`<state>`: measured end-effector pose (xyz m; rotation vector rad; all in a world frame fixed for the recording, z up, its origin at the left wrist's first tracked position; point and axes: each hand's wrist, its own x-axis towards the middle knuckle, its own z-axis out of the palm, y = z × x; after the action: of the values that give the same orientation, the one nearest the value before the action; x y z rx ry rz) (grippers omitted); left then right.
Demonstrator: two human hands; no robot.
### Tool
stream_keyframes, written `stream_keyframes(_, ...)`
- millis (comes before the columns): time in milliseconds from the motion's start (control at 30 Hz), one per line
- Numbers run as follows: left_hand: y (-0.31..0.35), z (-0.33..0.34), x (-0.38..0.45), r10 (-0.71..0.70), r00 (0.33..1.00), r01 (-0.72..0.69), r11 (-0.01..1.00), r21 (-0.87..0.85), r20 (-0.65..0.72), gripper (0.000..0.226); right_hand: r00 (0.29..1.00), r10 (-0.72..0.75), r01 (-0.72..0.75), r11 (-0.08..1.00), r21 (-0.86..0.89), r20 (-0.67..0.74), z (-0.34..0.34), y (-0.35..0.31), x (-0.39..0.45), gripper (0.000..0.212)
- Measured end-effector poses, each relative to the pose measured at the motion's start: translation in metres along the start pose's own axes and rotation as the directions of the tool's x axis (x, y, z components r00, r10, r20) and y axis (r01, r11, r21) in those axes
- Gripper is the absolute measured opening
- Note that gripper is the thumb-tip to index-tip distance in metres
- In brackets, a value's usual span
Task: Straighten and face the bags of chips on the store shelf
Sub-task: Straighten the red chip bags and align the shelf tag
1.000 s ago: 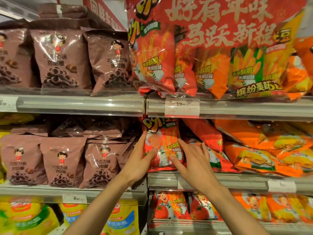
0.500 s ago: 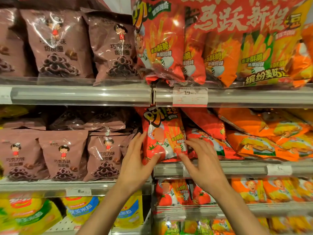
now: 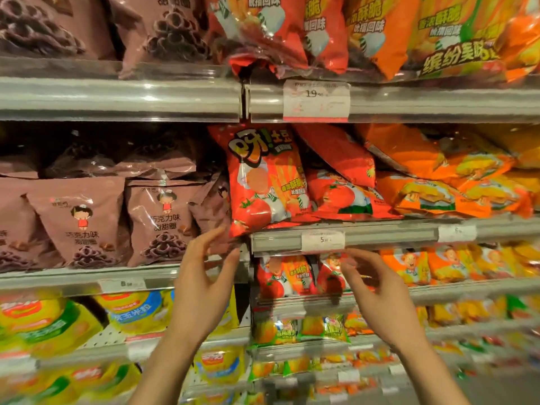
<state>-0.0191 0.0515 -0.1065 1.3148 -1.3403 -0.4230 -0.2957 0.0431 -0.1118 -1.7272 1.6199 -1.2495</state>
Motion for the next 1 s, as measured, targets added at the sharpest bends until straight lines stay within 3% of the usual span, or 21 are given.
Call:
stream_keyframes(167, 0.021, 0.024, -0.027, -0.113, 0.992, 0.109, 0.992, -0.056, -0.056, 0.024, 0.999, 0.014, -0.016, 0.998, 0.066, 0.034, -0.033, 0.019, 0.011, 0.024)
stream_keyframes(467, 0.075, 0.129, -0.035, -0.193, 0.976, 0.179, 0.974, -0.142, -0.097, 0.025, 0.992, 0.044, -0.065, 0.982, 0.18, 0.117, -0.119, 0.072, 0.063, 0.017)
stream_keyframes(500, 0.079, 0.137, -0.035, -0.199, 0.974, 0.182, 0.972, -0.146, -0.109, 0.025, 0.987, 0.064, -0.095, 0.973, 0.211, 0.148, -0.129, 0.072, 0.072, 0.022)
stream_keyframes(567, 0.089, 0.148, -0.035, -0.198, 0.971, 0.176, 0.972, -0.158, -0.135, 0.024, 0.918, 0.086, -0.2, 0.943, 0.264, 0.386, -0.156, 0.067, 0.085, 0.031)
stream_keyframes(633, 0.098, 0.155, -0.032, -0.186, 0.971, 0.165, 0.976, -0.139, -0.148, 0.022, 0.903, 0.092, -0.203, 0.952, 0.229, 0.42, -0.169, 0.066, 0.094, 0.029)
stream_keyframes(733, 0.112, 0.16, -0.024, -0.167, 0.979, 0.159, 0.985, -0.071, -0.119, 0.019, 0.996, 0.004, -0.011, 0.996, 0.087, 0.087, -0.167, 0.067, 0.087, 0.019)
stream_keyframes(867, 0.122, 0.159, -0.003, -0.129, 0.991, 0.128, 0.992, -0.016, -0.032, 0.023, 0.99, -0.138, 0.141, 0.987, -0.08, 0.041, -0.161, 0.057, 0.09, 0.018)
stream_keyframes(1000, 0.132, 0.164, 0.026, -0.088, 0.996, 0.088, 0.996, 0.007, 0.001, 0.031, 0.893, -0.45, 0.443, 0.865, -0.236, 0.026, -0.15, 0.032, 0.117, 0.021)
